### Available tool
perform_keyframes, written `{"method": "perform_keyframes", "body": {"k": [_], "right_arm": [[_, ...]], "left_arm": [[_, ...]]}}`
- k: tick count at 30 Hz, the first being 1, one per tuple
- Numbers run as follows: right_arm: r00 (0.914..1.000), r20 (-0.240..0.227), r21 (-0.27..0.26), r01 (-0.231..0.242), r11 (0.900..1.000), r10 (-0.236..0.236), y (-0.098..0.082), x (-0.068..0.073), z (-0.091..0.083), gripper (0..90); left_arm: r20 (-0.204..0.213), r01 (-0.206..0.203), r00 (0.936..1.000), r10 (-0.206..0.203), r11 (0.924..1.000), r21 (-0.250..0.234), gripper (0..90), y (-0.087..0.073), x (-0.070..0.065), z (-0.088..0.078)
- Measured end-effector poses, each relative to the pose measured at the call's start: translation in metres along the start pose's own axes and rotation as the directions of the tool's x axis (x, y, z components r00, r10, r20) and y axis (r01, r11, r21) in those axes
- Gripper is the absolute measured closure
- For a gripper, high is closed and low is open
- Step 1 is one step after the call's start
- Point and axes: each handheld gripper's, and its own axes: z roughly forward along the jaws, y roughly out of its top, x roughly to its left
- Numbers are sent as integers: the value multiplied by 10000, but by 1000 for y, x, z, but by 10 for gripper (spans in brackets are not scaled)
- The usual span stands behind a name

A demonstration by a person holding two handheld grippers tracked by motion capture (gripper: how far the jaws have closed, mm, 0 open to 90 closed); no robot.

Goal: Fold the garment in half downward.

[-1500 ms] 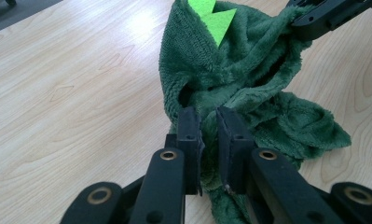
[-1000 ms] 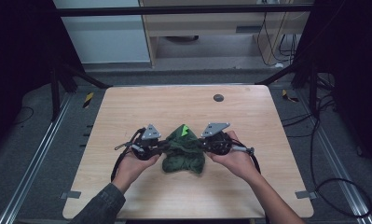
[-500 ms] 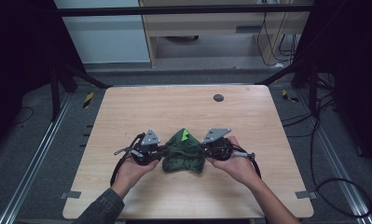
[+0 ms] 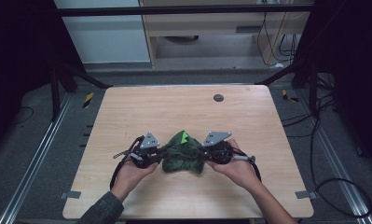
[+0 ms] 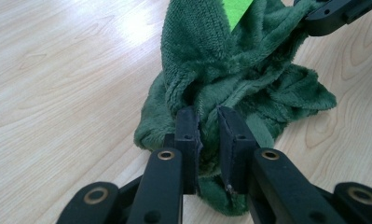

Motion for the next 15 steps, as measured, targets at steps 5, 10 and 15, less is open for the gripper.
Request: {"method": "perform_keyframes", "body": {"k": [5, 10, 15], "right_arm": [[10000, -49, -42, 37, 10000, -37, -3, 4, 0, 776], [9999, -103, 10, 19, 10000, -19, -5, 7, 0, 772], [9999, -120, 30, 78, 10000, -78, -8, 10, 0, 764]], "left_arm": [[48, 9, 10000, -9, 10000, 11, 781, -3, -2, 0], [18, 33, 10000, -33, 10000, -19, 778, -6, -3, -1], [53, 50, 10000, -50, 10000, -12, 768, -10, -5, 0]]}}
